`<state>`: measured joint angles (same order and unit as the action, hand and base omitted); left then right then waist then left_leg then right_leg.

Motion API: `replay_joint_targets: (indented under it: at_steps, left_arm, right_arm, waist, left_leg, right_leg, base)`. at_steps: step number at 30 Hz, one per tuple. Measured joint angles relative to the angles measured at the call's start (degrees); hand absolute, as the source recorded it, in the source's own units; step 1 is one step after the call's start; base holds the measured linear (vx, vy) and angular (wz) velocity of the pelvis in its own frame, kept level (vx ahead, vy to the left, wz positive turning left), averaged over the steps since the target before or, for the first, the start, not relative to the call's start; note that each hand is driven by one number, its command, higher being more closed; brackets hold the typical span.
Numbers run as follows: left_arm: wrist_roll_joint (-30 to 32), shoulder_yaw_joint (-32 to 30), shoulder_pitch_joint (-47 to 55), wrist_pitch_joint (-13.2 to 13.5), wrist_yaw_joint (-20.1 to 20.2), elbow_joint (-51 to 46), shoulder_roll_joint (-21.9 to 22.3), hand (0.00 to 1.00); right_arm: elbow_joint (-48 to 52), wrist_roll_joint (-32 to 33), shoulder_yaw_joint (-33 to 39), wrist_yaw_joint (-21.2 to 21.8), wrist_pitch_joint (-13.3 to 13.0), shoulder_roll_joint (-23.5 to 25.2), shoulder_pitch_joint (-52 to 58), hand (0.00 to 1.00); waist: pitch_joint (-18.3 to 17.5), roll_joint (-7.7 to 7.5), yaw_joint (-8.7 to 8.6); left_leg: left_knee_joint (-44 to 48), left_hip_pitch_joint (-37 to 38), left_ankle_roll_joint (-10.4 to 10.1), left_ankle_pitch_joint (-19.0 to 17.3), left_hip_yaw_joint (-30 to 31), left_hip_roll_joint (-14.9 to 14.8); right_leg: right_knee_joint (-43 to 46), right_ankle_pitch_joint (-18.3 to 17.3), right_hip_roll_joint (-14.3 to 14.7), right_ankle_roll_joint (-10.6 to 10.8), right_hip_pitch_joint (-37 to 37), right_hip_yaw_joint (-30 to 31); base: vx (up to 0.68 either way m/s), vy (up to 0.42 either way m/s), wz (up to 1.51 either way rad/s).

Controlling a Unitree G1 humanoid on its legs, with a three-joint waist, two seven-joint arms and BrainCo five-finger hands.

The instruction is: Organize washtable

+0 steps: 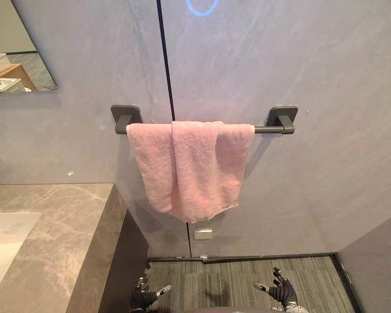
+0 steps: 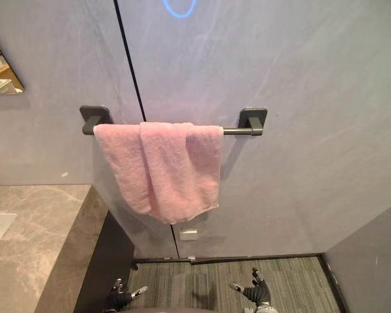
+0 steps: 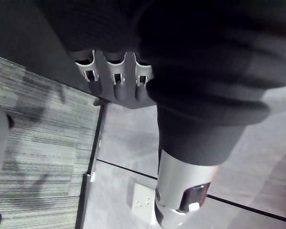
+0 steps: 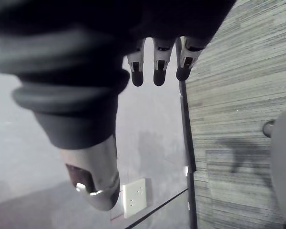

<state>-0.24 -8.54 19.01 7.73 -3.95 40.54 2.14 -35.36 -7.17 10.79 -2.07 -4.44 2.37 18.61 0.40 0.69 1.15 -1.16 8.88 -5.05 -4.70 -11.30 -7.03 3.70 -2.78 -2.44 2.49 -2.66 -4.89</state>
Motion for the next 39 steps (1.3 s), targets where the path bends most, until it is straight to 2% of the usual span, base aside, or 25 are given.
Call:
replay_joint_targets:
  at_steps: [7,13,16,20,22,23,24,25,26,27,28,29,30,31,32,33,34,35,36,37,38,39]
  left_arm:
    - [0.0,-1.1,-2.0,0.0,-0.3,2.9,0.6,0.0]
    - [0.0,-1.2,-2.9,0.0,-0.6,3.9,1.2,0.0]
    - [0.0,-1.2,-3.2,0.0,-0.7,4.2,1.6,0.0]
    - [0.0,-2.9,-4.2,-0.1,-1.1,5.1,1.7,0.0]
    - [-0.1,-4.2,-5.2,0.0,-1.1,5.0,1.5,0.0]
    - [-0.1,-4.9,-6.1,-0.1,-1.2,4.9,0.8,0.0]
    - [-0.2,-5.3,-6.8,-0.1,-1.2,4.8,0.3,0.0]
    - [-0.2,-5.6,-7.0,-0.1,-1.2,4.7,0.0,0.0]
    - [-0.2,-5.5,-7.0,-0.3,-1.2,4.9,-0.5,0.0]
    - [-0.1,-5.5,-7.4,-0.6,-1.2,5.0,-0.7,0.0]
    - [-0.1,-5.5,-7.7,-0.7,-1.2,5.0,-0.5,0.0]
    - [-0.1,-5.5,-8.2,-0.8,-1.3,5.1,0.2,0.0]
    - [-0.1,-5.2,-8.9,-0.8,-1.4,5.7,0.1,0.0]
    - [-0.1,-4.8,-9.2,-0.8,-1.5,6.2,-0.5,0.0]
    - [-0.1,-4.8,-9.0,-0.7,-1.7,6.3,-1.8,0.0]
    - [-0.1,-4.8,-8.8,-0.8,-2.0,6.3,-2.3,0.0]
    - [-0.1,-4.8,-8.7,-0.8,-2.5,6.6,-3.2,0.0]
    - [-0.1,-4.9,-9.2,-0.8,-2.6,7.6,-3.8,0.0]
    - [-0.1,-4.9,-9.2,-0.8,-2.6,8.1,-3.4,0.0]
    - [-0.2,-5.4,-9.3,-0.8,-2.6,9.0,-0.6,0.0]
    - [-0.1,-5.4,-9.5,-0.7,-2.5,8.8,0.3,0.0]
    - [-0.1,-5.4,-9.5,-0.6,-2.6,8.6,0.5,0.0]
  right_arm:
    - [-2.1,0.6,0.7,-1.0,0.6,0.5,-2.0,0.0]
    - [-4.1,1.2,1.8,-1.6,0.7,0.7,-2.6,0.0]
    - [-4.3,2.1,2.3,-1.6,0.7,0.7,-2.7,0.0]
    - [-4.4,2.2,2.4,-1.6,0.7,0.6,-3.9,0.0]
    - [-4.4,2.2,2.1,-1.6,0.8,0.9,-6.0,0.0]
    - [-4.4,2.2,1.6,-1.5,0.9,1.2,-7.1,0.0]
    - [-4.5,2.1,1.5,-1.5,0.9,1.3,-7.5,0.0]
    - [-4.5,2.1,1.7,-1.6,0.9,1.3,-8.1,0.0]
    - [-4.5,2.1,1.8,-1.6,1.0,1.2,-7.7,0.0]
    - [-4.5,2.1,1.9,-1.6,1.0,0.8,-6.8,0.0]
    - [-4.7,2.1,2.1,-1.6,1.0,0.4,-6.5,0.0]
    - [-4.9,2.0,2.5,-1.5,1.1,0.0,-6.7,0.0]
    - [-4.8,2.0,2.8,-1.6,1.1,-0.6,-7.1,0.0]
    - [-5.0,2.0,2.9,-1.6,1.1,-0.7,-6.8,0.0]
    - [-5.6,1.9,2.7,-1.6,1.1,-0.4,-6.2,0.0]
    - [-6.0,1.9,2.5,-1.5,1.1,-0.3,-6.5,0.0]
    - [-6.6,1.9,2.2,-1.5,1.1,-0.2,-7.1,0.0]
    - [-7.0,1.8,2.2,-1.5,1.2,-0.7,-7.8,0.0]
    - [-7.4,1.8,2.1,-1.5,1.2,-1.1,-8.4,0.0]
    - [-8.0,1.8,1.7,-1.7,1.2,-3.8,-10.2,0.0]
    - [-8.0,1.8,1.8,-1.7,1.2,-5.5,-10.3,0.0]
    - [-8.0,1.8,1.8,-1.7,1.3,-6.0,-10.0,0.0]
  waist:
    - [0.1,0.01,0.18]
    - [0.5,-0.03,1.23]
    - [0.5,0.07,1.24]
    - [2.1,0.31,1.47]
    - [3.9,-0.13,2.17]
    - [4.9,-0.89,2.96]
    - [5.5,-1.46,3.05]
    - [5.9,-2.26,2.91]
    - [6.4,-1.7,2.58]
    - [6.1,-2.08,2.76]
    - [6.2,-1.36,2.81]
    - [6.7,0.25,2.84]
    - [6.5,-0.08,2.55]
    - [6.5,0.06,2.59]
    - [5.5,-1.7,2.7]
    - [5.1,-2.36,2.74]
    - [4.6,-3.39,2.58]
    - [4.1,-4.14,2.6]
    - [4.1,-3.59,2.79]
    - [4.8,-0.79,2.58]
    - [5.1,0.13,2.36]
    - [5.1,0.39,2.42]
  left_leg:
    - [0.0,0.0,0.0,0.0,-0.1,0.0]
    - [-0.1,0.1,0.0,0.0,-0.2,0.0]
    - [-0.1,0.2,0.0,0.0,-0.3,0.0]
    - [-0.3,1.0,-0.2,-0.2,-2.5,-0.4]
    - [1.9,-0.2,-0.4,-1.1,-4.6,-1.0]
    - [5.1,-2.3,-0.5,-2.4,-6.4,-1.8]
    - [7.6,-4.3,-0.6,-3.3,-6.7,-2.2]
    - [8.8,-4.8,-0.9,-3.8,-6.5,-2.6]
    - [9.5,-5.4,-1.2,-4.2,-5.8,-3.1]
    - [9.3,-5.2,-1.4,-4.1,-5.2,-3.7]
    - [9.1,-5.2,-1.6,-4.1,-4.5,-4.2]
    - [8.6,-5.3,-2.4,-3.6,-3.9,-5.6]
    - [8.5,-5.2,-3.0,-3.1,-2.4,-6.0]
    - [8.7,-5.2,-3.6,-2.7,-1.3,-6.1]
    - [9.6,-6.3,-4.4,-2.3,0.4,-6.7]
    - [9.9,-6.8,-5.1,-2.0,0.7,-7.1]
    - [10.0,-7.6,-6.4,-1.4,1.5,-7.9]
    - [9.0,-8.1,-8.0,0.1,2.6,-9.1]
    - [8.1,-8.1,-8.2,1.1,2.7,-10.1]
    - [6.7,-8.4,-7.8,3.9,2.9,-12.3]
    - [6.4,-9.4,-7.2,7.0,3.5,-13.1]
    - [6.3,-10.0,-6.9,9.1,3.7,-13.0]
  right_leg:
    - [-0.1,0.0,0.0,0.0,0.0,0.0]
    - [-0.1,0.0,0.1,0.0,0.0,0.1]
    - [-0.1,0.0,0.1,0.0,0.0,0.2]
    - [0.9,-0.1,0.7,-0.1,0.8,2.2]
    - [4.8,-1.2,1.0,-0.2,4.0,3.5]
    - [8.4,-3.5,0.2,-0.2,7.1,1.8]
    - [11.0,-4.3,-2.3,-0.1,9.3,-3.1]
    - [12.2,-4.8,-3.1,0.0,9.7,-5.7]
    - [13.3,-5.0,-3.3,-0.4,10.1,-7.0]
    - [14.3,-5.4,-3.1,-0.6,10.0,-7.7]
    - [15.4,-5.5,-2.8,-0.6,10.3,-7.8]
    - [20.3,-6.8,-2.7,-1.7,12.3,-7.0]
    - [28.8,-9.9,-5.7,-2.0,15.0,-5.5]
    - [31.4,-10.7,-8.3,-1.4,15.5,-3.6]
    - [30.7,-10.2,-11.8,-1.0,15.4,2.8]
    - [28.6,-9.2,-12.4,-0.6,15.0,5.7]
    - [24.8,-8.0,-12.5,3.7,13.9,10.4]
    - [22.9,-10.9,-11.0,8.9,12.2,10.9]
    - [22.0,-12.5,-10.3,9.1,11.9,10.6]
    - [22.5,-13.8,-8.3,8.8,11.8,8.5]
    - [24.0,-14.1,-7.6,8.2,11.8,6.3]
    - [25.0,-14.6,-7.7,7.7,11.7,5.0]
  base:
    - [0.01,0.0,0.0]
    - [0.0,0.0,0.0]
    - [0.0,-0.001,-0.01]
    - [-0.01,-0.003,-0.27]
    - [-0.08,-0.032,-0.6]
    - [-0.11,-0.044,-0.55]
    - [-0.09,-0.048,-0.42]
    - [-0.04,-0.056,-0.04]
    - [0.02,-0.109,0.2]
    - [0.03,-0.123,0.24]
    - [0.06,-0.127,0.26]
    - [0.07,-0.131,0.39]
    - [0.08,-0.145,0.49]
    - [0.13,-0.297,0.62]
    - [0.11,-0.336,0.45]
    - [0.12,-0.512,0.43]
    - [0.07,-0.422,0.39]
    - [0.06,-0.524,0.3]
    - [0.0,-0.477,0.27]
    - [-0.03,-0.439,0.37]
    - [-0.06,-0.304,0.59]
    - [-0.09,-0.342,1.03]
